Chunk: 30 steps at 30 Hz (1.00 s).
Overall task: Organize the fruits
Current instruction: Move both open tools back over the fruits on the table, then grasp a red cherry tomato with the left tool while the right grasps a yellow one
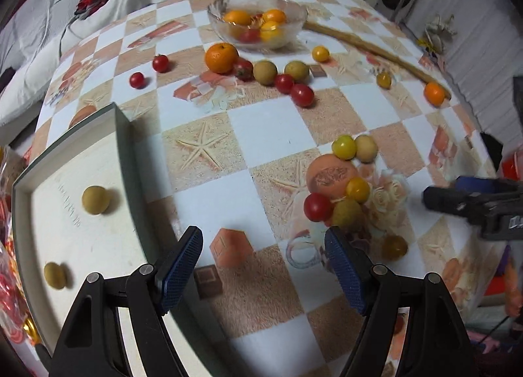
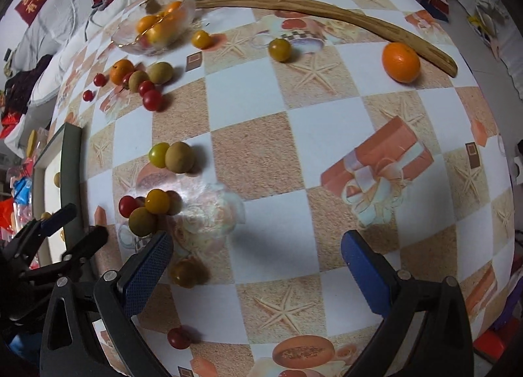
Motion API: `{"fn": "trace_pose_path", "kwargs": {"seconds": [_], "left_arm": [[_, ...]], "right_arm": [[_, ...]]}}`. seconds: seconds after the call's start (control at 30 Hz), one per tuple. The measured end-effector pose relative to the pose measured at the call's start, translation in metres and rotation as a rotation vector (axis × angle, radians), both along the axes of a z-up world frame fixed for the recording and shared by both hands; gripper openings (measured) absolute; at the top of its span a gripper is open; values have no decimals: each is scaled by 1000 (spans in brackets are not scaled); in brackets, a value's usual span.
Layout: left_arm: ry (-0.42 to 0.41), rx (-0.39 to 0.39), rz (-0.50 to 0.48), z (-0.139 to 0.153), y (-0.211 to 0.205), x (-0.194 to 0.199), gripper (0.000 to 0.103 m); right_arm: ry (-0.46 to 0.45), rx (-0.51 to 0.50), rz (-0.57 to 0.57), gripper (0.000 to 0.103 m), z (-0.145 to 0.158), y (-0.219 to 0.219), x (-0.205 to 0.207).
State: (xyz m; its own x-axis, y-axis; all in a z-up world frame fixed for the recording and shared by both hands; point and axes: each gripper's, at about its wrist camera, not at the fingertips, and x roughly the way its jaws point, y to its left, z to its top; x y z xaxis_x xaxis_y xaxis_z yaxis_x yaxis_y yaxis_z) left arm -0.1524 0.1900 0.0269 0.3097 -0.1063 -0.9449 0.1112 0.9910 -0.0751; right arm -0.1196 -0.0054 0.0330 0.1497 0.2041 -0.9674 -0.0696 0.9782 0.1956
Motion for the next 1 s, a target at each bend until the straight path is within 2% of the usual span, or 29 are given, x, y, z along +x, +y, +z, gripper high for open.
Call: {"fn": "trace_pose_path", "kwargs": {"seconds": [0.27,0.57,0.77,1.0], "left_arm": [[-4,43,-75,-16,-16,3,78],[-19,38,-41,-22,-26,17,78],[-27,66,-29,-23,-37,23,78],[-22,78,28,-23,-40,26,78]], "right_arm": [[9,7,-8,103,-6,-8,5],[-16,4,14,103,-7,-10,25],[-61,-16,42,103,-7,-5,58],[-117,-44,65,100,-9,1,97]]}}
